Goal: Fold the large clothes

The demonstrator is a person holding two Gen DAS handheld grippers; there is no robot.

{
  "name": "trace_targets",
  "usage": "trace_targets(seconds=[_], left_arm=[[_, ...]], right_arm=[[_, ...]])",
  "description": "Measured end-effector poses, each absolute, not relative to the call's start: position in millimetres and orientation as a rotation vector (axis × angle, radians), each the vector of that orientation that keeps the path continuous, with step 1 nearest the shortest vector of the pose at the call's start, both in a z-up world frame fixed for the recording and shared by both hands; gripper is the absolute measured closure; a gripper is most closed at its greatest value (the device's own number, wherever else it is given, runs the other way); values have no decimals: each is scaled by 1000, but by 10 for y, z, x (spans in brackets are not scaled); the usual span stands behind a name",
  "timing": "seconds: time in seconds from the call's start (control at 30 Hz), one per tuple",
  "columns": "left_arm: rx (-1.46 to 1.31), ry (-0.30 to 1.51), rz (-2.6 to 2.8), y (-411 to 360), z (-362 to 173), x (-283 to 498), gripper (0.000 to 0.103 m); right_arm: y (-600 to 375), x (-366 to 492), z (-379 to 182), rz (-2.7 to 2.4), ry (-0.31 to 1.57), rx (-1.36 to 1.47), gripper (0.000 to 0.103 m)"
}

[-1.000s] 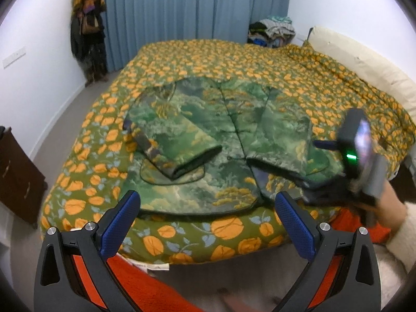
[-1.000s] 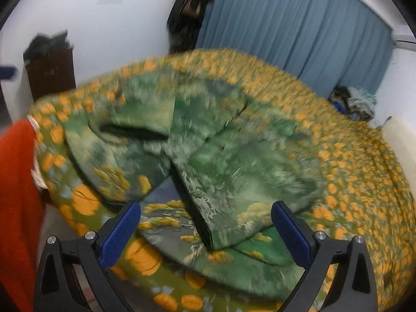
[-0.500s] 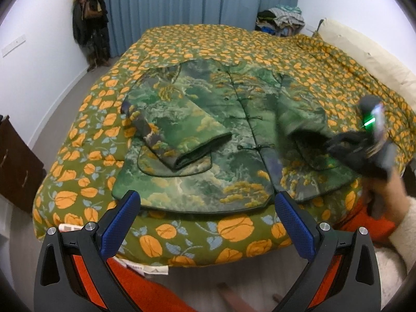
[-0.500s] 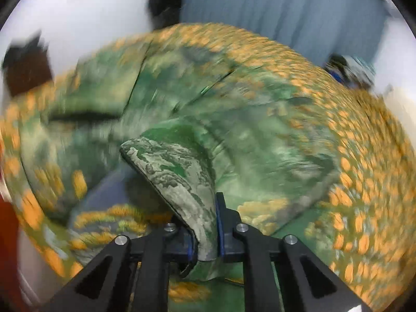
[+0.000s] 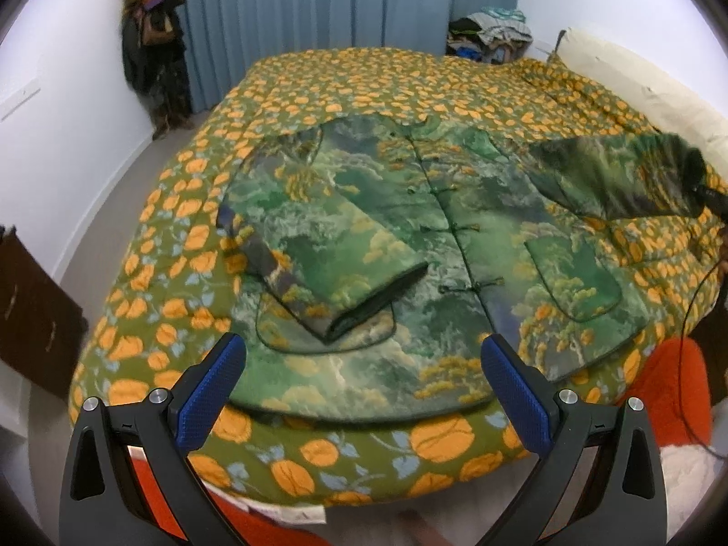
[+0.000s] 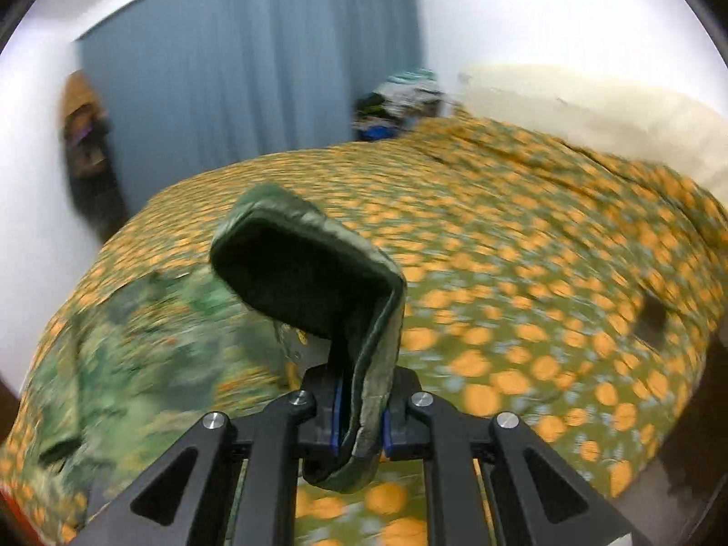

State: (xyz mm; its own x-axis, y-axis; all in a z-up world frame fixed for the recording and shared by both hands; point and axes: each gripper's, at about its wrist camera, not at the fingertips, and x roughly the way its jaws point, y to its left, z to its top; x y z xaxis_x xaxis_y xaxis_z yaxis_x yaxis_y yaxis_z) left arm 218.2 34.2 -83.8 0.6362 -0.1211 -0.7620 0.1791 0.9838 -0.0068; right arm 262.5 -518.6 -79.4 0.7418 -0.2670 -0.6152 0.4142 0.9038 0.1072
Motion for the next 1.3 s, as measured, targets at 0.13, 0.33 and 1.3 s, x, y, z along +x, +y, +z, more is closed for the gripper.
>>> trace_targets(seconds=[0.13, 0.33, 1.3], left_arm=[[96, 862, -213, 333, -835, 2293, 0], [157, 888, -251, 330, -982, 2548, 0], [5, 854, -279, 1547, -915, 3365, 94]], right_arm=[[-5601, 2654, -1063, -443, 686, 332, 85], [-6063, 2490, -1381, -628, 699, 401, 57], [-3064, 1884, -1137, -20, 652, 244, 50]])
